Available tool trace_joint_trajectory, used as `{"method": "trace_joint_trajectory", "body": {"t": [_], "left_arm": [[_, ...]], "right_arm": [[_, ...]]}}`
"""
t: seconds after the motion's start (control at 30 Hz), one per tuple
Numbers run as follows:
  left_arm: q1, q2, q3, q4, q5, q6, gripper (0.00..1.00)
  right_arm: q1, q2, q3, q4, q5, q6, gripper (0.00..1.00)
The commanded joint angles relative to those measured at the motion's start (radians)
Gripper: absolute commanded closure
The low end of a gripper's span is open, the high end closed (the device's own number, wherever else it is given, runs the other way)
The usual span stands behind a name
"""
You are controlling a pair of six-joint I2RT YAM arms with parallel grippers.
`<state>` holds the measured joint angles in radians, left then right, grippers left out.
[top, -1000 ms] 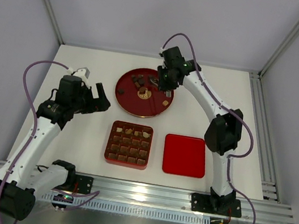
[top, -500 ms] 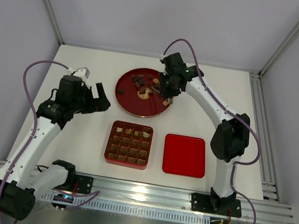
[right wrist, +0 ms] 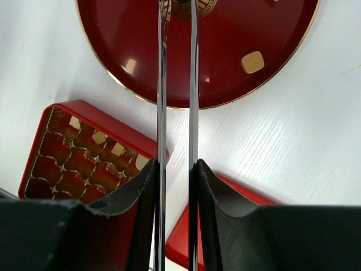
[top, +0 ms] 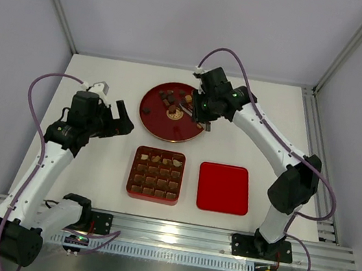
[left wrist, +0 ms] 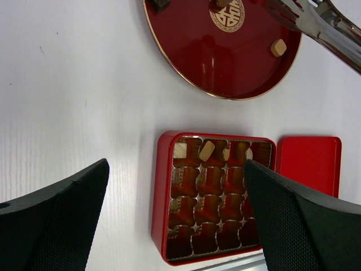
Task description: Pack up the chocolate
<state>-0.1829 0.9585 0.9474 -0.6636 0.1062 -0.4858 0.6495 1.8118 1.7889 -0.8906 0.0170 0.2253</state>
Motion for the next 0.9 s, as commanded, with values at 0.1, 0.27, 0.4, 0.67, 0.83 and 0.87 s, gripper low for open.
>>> {"method": "trace_joint_trajectory", "body": {"t": [0.1, 0.27, 0.4, 0.67, 0.83, 0.87], "left_arm": [[-0.001, -0.010, 0.002, 0.012, 0.015, 0.013, 0.00], [0.000, -0.010, 0.001, 0.013, 0.015, 0.013, 0.00], [0.000, -0.009, -0.001, 0.013, 0.013, 0.013, 0.00], [0.000, -0.009, 0.001, 0.013, 0.013, 0.013, 0.00], [0.000, -0.010, -0.001, 0.013, 0.010, 0.013, 0.00], [0.000, -0.012, -0.001, 0.012, 0.009, 0.013, 0.00]], "right_arm": [[0.058, -0.123, -0.049, 0.009, 0.023, 0.031, 0.72], [0.119, -0.198, -0.098, -0.001, 0.035, 0.052, 0.72], [0.170, -0.252, -0.147, -0.016, 0.054, 0.077, 0.72], [0.265, -0.367, -0.289, 0.013, 0.052, 0.164, 0.72], [0.340, -0.422, -0.356, 0.016, 0.070, 0.207, 0.72], [0.348, -0.427, -0.361, 0.018, 0.070, 0.215, 0.71]]}}
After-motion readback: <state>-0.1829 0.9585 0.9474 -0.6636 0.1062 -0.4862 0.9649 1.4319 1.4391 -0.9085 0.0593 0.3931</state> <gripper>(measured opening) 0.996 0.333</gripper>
